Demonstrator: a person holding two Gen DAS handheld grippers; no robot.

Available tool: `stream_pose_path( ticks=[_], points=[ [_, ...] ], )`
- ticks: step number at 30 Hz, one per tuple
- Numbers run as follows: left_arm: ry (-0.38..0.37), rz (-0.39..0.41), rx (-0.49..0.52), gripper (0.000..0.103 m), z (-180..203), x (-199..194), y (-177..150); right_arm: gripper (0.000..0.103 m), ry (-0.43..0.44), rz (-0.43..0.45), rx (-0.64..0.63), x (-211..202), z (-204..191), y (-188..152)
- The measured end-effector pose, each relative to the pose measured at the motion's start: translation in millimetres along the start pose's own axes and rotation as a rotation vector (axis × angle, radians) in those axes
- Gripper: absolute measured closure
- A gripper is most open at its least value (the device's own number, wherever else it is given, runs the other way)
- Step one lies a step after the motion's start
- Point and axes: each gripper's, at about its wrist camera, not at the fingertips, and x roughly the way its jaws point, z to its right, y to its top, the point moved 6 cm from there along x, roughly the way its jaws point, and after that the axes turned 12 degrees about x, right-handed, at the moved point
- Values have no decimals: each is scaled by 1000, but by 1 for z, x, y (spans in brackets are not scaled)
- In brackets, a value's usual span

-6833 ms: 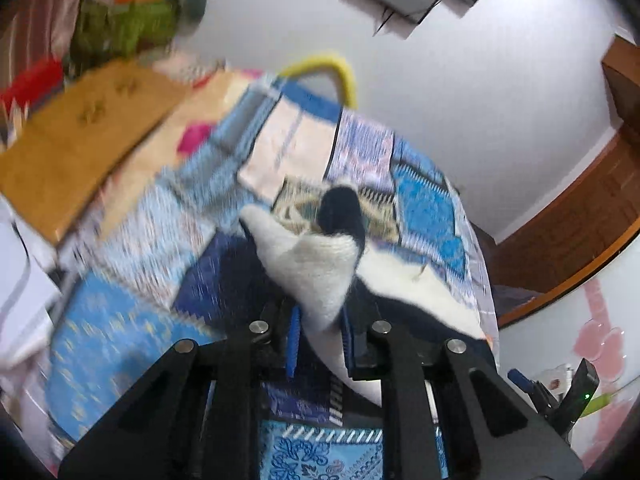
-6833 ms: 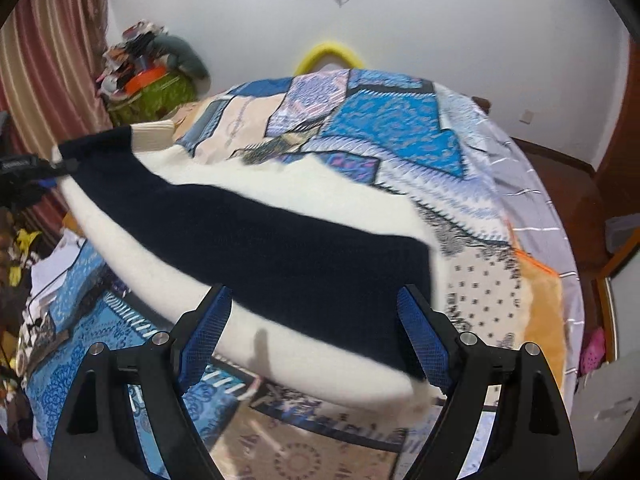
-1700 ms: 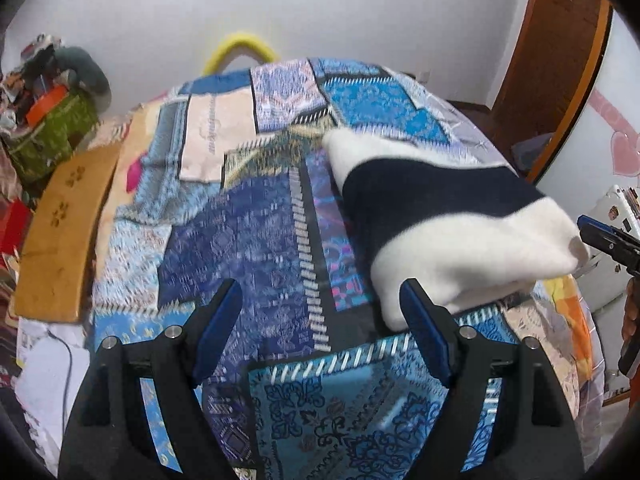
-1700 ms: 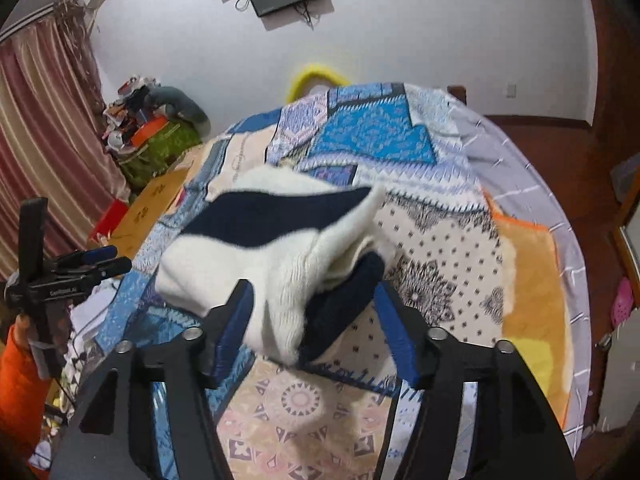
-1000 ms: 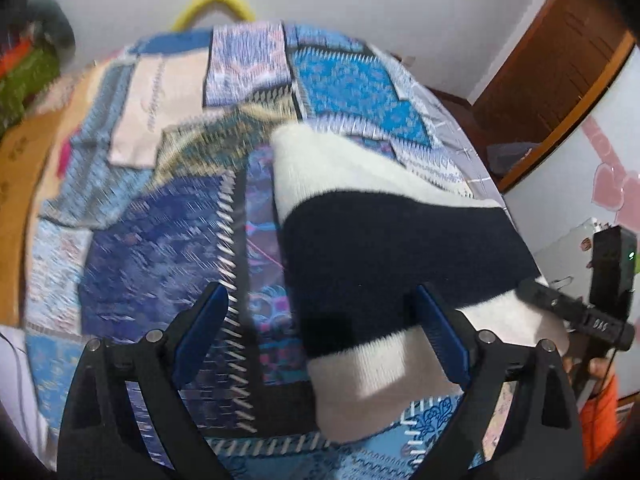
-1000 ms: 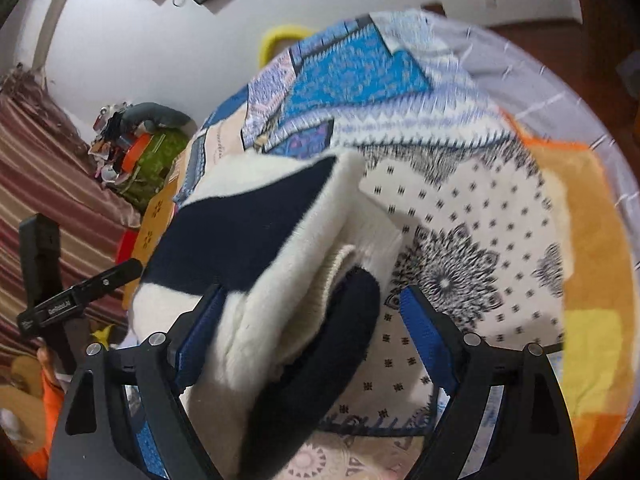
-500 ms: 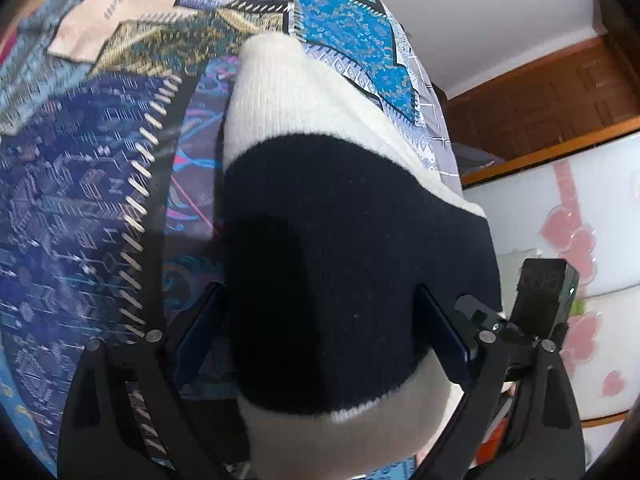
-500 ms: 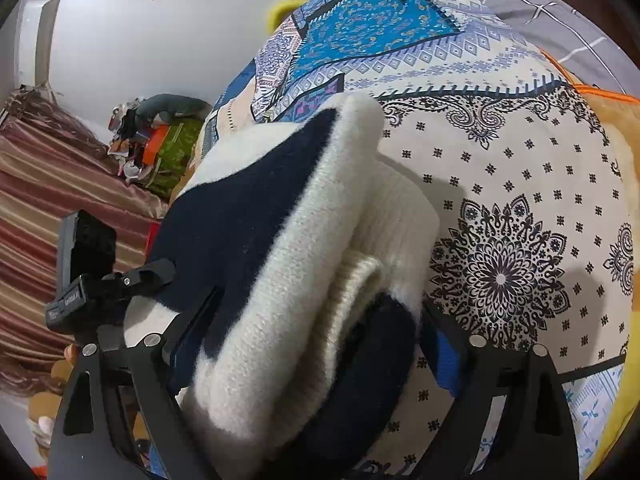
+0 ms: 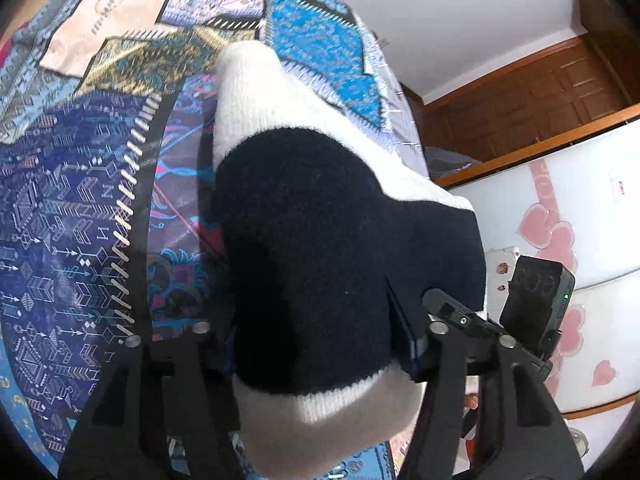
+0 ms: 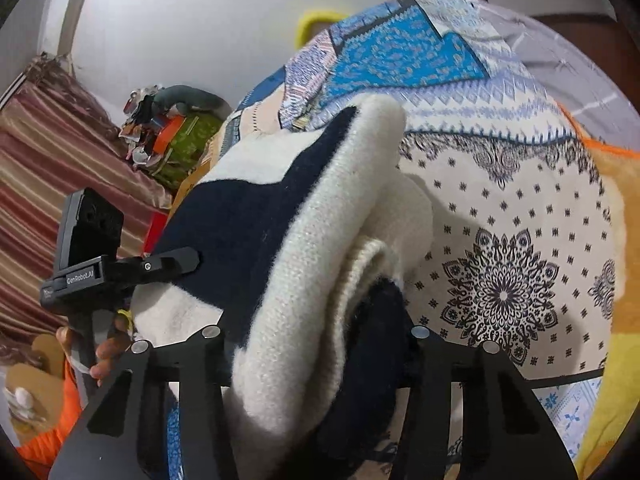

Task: Fold small clothes

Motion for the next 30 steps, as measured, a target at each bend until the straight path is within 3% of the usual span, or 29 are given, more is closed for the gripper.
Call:
stream_pose_path(
  ticks=[10, 16, 23, 30],
  points=[
    [16, 164, 83, 47, 18, -81, 13, 59, 39, 81, -115, -19, -63, 14],
    [43, 229, 86, 47, 5, -120, 11, 59, 69, 92, -177, -10, -103, 12],
    [69, 228, 22, 47, -40, -138, -10, 59, 75, 33, -181, 33, -122, -6],
    [63, 155, -77, 47, -97, -114, -31, 59, 27, -66, -154, 81, -111, -23]
  ],
)
